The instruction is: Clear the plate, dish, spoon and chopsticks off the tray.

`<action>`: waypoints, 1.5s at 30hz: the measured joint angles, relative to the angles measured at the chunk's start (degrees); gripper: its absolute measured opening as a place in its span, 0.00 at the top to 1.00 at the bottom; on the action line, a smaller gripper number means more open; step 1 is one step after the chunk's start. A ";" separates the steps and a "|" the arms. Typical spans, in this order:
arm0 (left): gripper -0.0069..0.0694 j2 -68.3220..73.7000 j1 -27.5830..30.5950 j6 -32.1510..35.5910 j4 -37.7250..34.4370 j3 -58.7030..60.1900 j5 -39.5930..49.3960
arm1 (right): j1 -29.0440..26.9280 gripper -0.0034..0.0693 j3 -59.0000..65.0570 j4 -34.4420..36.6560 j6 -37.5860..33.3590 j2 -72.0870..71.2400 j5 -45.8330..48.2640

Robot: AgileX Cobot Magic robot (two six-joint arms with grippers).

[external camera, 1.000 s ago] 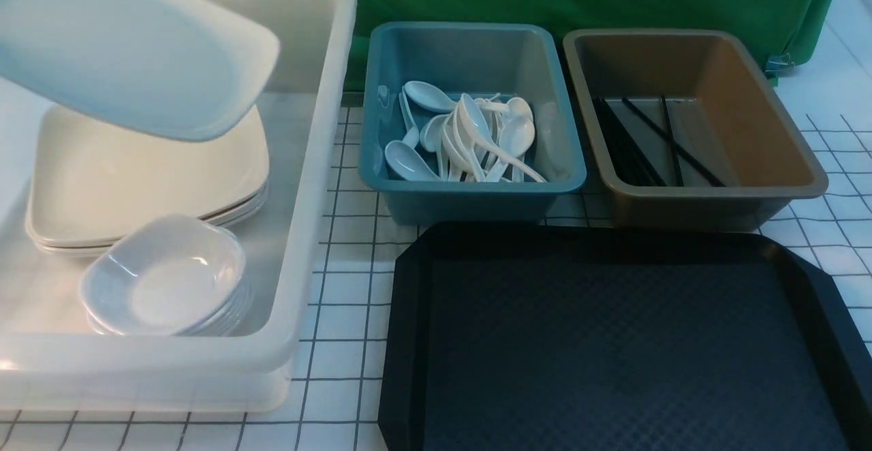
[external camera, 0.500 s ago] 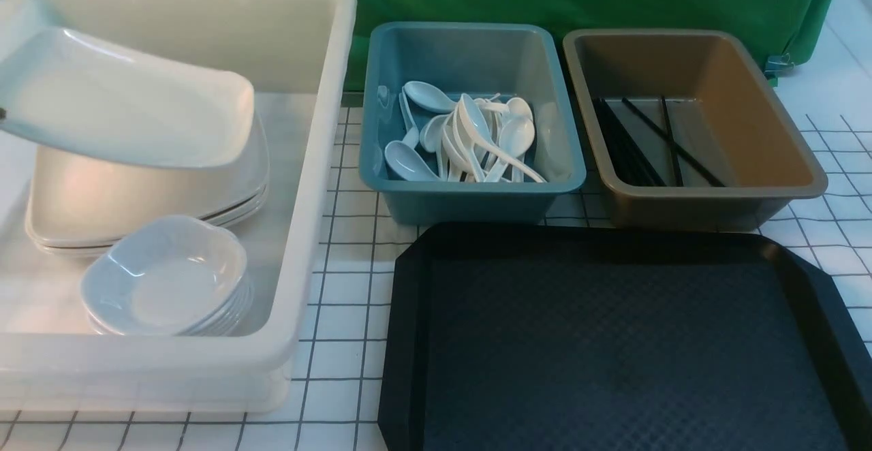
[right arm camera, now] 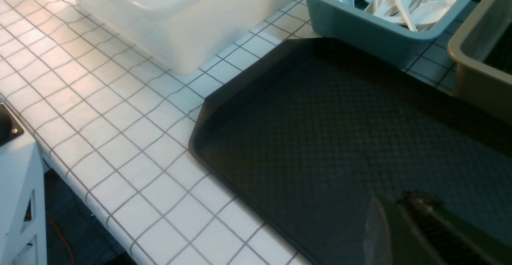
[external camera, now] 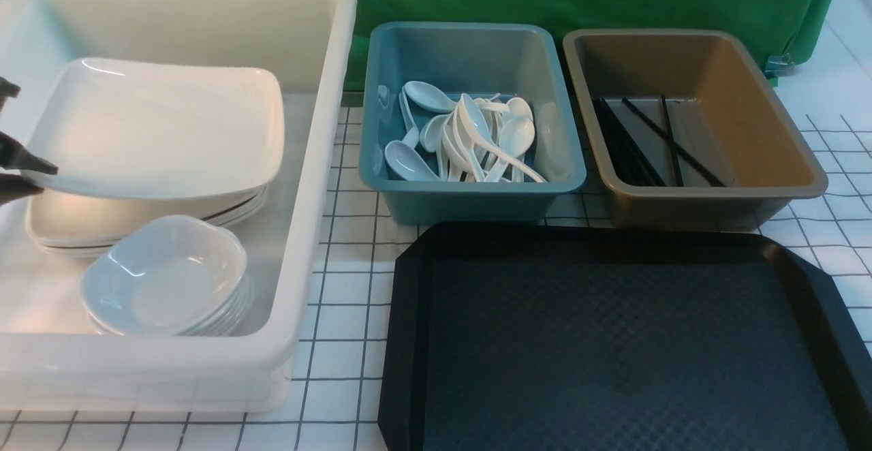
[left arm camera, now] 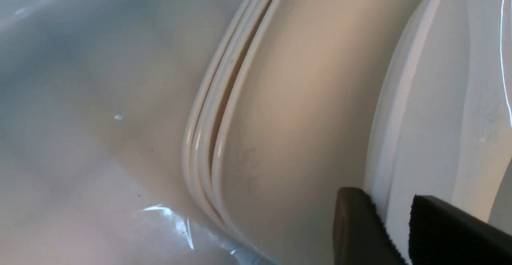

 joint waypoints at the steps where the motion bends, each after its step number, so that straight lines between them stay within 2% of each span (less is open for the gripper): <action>1: 0.58 0.00 0.00 0.00 0.55 0.00 0.48 | 0.00 0.82 0.00 0.00 0.00 0.00 0.00; 2: 0.56 0.00 0.00 0.00 0.67 0.00 0.83 | 0.00 0.82 0.00 0.00 0.00 0.00 0.00; 5: 0.40 -0.06 0.00 0.25 1.48 0.00 2.78 | 0.00 0.82 0.00 0.00 0.05 0.00 0.00; 6: 0.40 -0.06 0.00 0.26 1.48 0.00 2.84 | 0.00 0.82 0.00 0.00 0.05 0.00 0.00; 9: 0.30 -1.33 0.00 1.84 3.62 0.00 4.19 | 0.00 0.81 0.00 0.00 0.05 0.00 0.00; 14: 0.27 -3.85 0.00 1.88 9.04 -0.92 5.76 | 0.00 0.81 0.00 0.00 0.43 0.00 0.00; 17: 0.32 -6.19 0.00 1.51 13.90 -2.82 7.84 | 0.00 0.81 0.00 0.07 0.72 0.00 0.00; 19: 0.39 -7.43 0.00 1.32 16.95 -4.27 9.77 | 0.00 0.81 0.00 0.07 0.72 0.00 0.00; 21: 0.49 -8.16 0.00 1.44 18.61 -5.46 12.07 | 0.00 0.80 0.00 0.15 0.79 0.00 0.05; 24: 0.75 -10.16 0.00 4.91 19.70 -8.25 17.95 | 0.00 0.81 0.00 0.28 1.38 0.00 0.60; 27: 0.88 -12.69 0.00 9.66 18.15 -9.99 21.58 | 0.00 0.87 0.00 0.52 2.44 0.00 2.47; 31: 0.91 -16.30 0.00 14.50 15.52 -10.85 24.70 | 0.00 0.91 0.00 1.89 2.34 0.00 5.72; 34: 0.92 -19.98 0.00 17.05 14.82 -10.85 26.30 | 0.00 0.91 1.70 5.37 -1.72 0.02 3.30; 39: 0.91 -22.06 0.00 18.24 14.82 -10.85 26.48 | 0.00 0.91 9.89 8.06 -6.77 0.16 -16.29; 43: 0.91 -22.05 0.00 18.29 14.06 -10.85 26.59 | 0.00 0.91 16.32 8.25 -7.87 0.21 -30.05; 45: 0.91 -22.05 0.00 18.29 13.46 -10.85 26.59 | 0.00 0.91 18.47 8.25 -7.37 0.23 -33.91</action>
